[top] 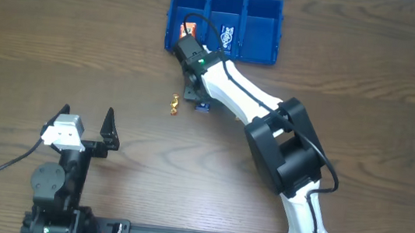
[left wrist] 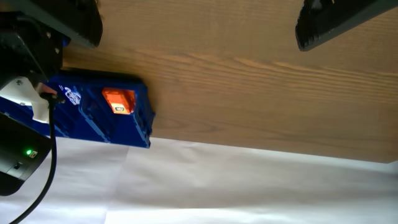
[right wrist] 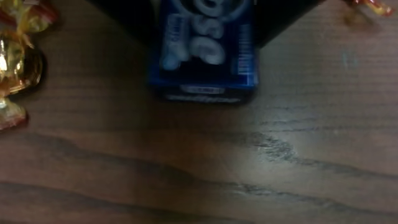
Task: Sort Candies Into Trays
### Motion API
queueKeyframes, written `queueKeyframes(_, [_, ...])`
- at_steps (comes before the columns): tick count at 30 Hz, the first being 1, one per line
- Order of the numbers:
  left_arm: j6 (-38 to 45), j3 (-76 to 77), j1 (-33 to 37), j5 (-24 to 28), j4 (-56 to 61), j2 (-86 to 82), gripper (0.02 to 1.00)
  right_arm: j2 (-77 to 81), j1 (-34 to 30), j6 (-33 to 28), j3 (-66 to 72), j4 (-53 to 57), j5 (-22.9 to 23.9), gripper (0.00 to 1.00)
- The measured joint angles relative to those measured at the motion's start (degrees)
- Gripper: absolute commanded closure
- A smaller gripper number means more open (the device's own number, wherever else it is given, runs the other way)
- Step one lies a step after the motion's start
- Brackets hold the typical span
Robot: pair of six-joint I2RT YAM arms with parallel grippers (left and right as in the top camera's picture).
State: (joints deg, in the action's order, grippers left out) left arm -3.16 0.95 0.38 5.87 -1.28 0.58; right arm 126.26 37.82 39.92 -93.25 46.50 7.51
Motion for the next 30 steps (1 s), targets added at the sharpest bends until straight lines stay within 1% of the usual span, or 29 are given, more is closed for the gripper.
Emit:
queueKeyframes(4, [0.0,0.0,0.0,0.0,0.0,0.0,0.023,0.0,-0.09,-0.74,0.0,-0.55,-0.66,0.735])
queueKeyframes(6, [0.0,0.0,0.0,0.0,0.0,0.0,0.02,0.0,-0.11,-0.74,0.0,-0.55,-0.68,0.812])
queueKeyframes(7, [0.02,0.0,0.0,0.0,0.0,0.0,0.02,0.0,-0.11,-0.74,0.0,-0.59,-0.68,0.899])
queueKeyframes(8, [0.0,0.0,0.0,0.0,0.0,0.0,0.02,0.0,-0.09,-0.76,0.0,-0.59,-0.68,0.965])
queueKeyframes(13, [0.0,0.0,0.0,0.0,0.0,0.0,0.02,-0.24,-0.09,-1.86,0.02,-0.66,-0.9,0.965])
queueKeyframes(17, [0.0,0.0,0.0,0.0,-0.02,0.0,0.02,-2.95,-0.09,-4.24,-0.11,0.33,-0.37,0.965])
queueKeyframes(19, [0.0,0.0,0.0,0.0,-0.02,0.0,0.023,-6.08,-0.09,-5.81,-2.84,3.54,1.86,0.965])
queueKeyframes(22, [0.02,0.0,0.0,0.0,-0.02,0.0,0.023,-8.74,-0.13,-8.44,-12.46,6.82,6.21,0.965])
queueKeyframes(24, [0.02,0.0,0.0,0.0,-0.02,0.0,0.023,-10.12,-0.44,-10.82,-19.93,6.14,9.01,0.965])
queueKeyframes(26, [0.0,0.0,0.0,0.02,-0.02,0.0,0.02,-11.37,-1.18,-13.07,-24.5,4.31,10.58,0.965])
queueKeyframes(30, [0.0,0.0,0.0,0.0,-0.02,0.0,0.02,-12.66,-4.39,-15.65,-27.43,-0.09,12.68,0.965])
